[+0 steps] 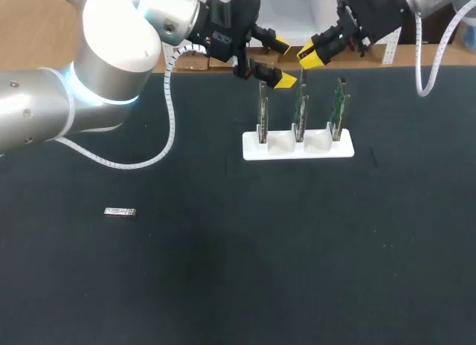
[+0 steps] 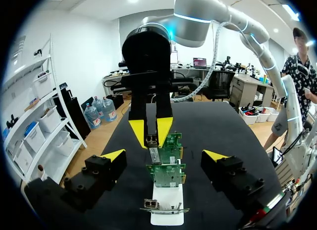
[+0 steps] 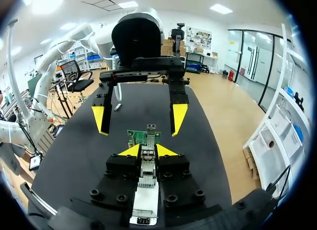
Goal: Pick up the optical module with the left hand, and insert it into the network port with the right hand.
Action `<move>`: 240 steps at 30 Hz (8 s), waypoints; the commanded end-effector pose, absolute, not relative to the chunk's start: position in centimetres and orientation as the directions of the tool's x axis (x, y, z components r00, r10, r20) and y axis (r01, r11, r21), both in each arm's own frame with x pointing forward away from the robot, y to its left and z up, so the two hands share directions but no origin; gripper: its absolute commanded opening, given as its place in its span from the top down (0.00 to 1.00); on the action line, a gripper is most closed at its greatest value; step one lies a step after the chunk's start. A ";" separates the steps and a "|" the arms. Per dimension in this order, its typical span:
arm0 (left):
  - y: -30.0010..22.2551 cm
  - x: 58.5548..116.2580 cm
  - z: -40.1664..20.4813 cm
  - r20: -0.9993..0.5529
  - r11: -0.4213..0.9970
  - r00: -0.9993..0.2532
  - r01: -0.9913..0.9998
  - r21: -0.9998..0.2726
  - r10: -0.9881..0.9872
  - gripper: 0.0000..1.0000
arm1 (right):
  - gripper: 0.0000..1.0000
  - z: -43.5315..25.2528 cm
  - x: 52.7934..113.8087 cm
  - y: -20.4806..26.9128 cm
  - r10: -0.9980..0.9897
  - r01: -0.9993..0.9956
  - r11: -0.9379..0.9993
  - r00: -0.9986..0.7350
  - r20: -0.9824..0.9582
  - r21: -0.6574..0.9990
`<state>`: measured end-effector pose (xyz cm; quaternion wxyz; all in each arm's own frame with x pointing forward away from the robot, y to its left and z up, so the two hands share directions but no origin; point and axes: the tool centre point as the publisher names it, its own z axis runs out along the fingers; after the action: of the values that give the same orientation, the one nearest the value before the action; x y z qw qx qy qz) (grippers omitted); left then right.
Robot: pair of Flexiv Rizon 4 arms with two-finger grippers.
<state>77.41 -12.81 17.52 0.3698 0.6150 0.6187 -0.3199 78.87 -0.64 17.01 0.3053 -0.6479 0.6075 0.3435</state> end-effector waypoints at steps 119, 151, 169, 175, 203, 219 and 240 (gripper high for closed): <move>-12.9 77.5 17.7 -0.847 0.040 0.026 0.998 0.055 0.531 0.00 | 1.00 17.4 78.6 -0.8 -0.564 -0.998 -0.055 0.000 -0.826 0.038; -12.9 77.5 17.7 -0.847 0.040 0.026 0.998 0.055 0.531 0.00 | 1.00 16.7 78.6 -0.7 -0.580 -0.997 -0.053 -0.009 -0.815 0.049; -12.9 77.5 17.7 -0.847 0.040 0.026 0.998 0.055 0.531 0.00 | 1.00 16.6 78.7 -0.8 -0.581 -0.997 -0.053 -0.007 -0.814 0.047; -12.9 77.5 17.7 -0.847 0.040 0.026 0.998 0.055 0.531 0.00 | 1.00 16.5 78.7 -0.8 -0.580 -0.998 -0.059 0.005 -0.814 0.036; -12.9 77.5 17.7 -0.847 0.040 0.026 0.998 0.055 0.531 0.00 | 1.00 17.0 78.5 -0.8 -0.571 -0.997 -0.080 0.047 -0.820 -0.002; -12.9 77.5 17.7 -0.847 0.040 0.026 0.998 0.055 0.531 0.00 | 1.00 16.9 78.5 -0.9 -0.572 -0.998 -0.069 0.040 -0.819 0.000; -12.9 77.5 17.7 -0.847 0.040 0.026 0.998 0.055 0.531 0.00 | 1.00 16.6 79.2 -1.1 -0.578 -0.999 -0.043 0.022 -0.816 0.004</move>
<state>77.42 -12.81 17.52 0.3698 0.6150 0.6186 -0.3199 79.18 -0.99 17.01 0.3139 -0.6428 0.6144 0.3329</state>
